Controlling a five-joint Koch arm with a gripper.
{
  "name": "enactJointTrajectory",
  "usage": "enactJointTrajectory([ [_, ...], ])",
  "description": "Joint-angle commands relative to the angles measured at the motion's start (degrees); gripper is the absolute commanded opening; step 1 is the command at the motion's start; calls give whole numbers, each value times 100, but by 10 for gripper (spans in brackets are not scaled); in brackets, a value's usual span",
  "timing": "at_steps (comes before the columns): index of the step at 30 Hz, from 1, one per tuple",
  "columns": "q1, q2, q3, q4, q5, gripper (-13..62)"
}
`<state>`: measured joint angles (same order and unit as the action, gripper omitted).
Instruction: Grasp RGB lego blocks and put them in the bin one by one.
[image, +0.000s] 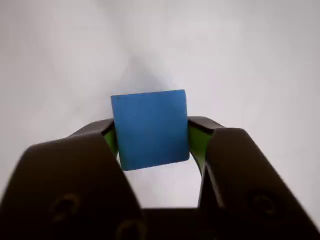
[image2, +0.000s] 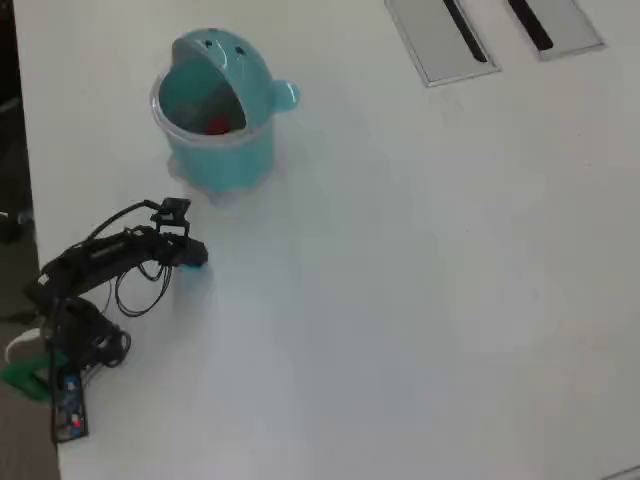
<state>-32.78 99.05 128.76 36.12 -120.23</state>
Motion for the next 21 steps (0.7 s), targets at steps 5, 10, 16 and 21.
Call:
enactJointTrajectory([
  [5,-70,624,-747,18,-79,103],
  [10,-413,1072,-1301,62,0,103],
  [16,-976,1828,-2092,492,439,103],
  [21,-1802,1793,-3322,694,1573,101],
])
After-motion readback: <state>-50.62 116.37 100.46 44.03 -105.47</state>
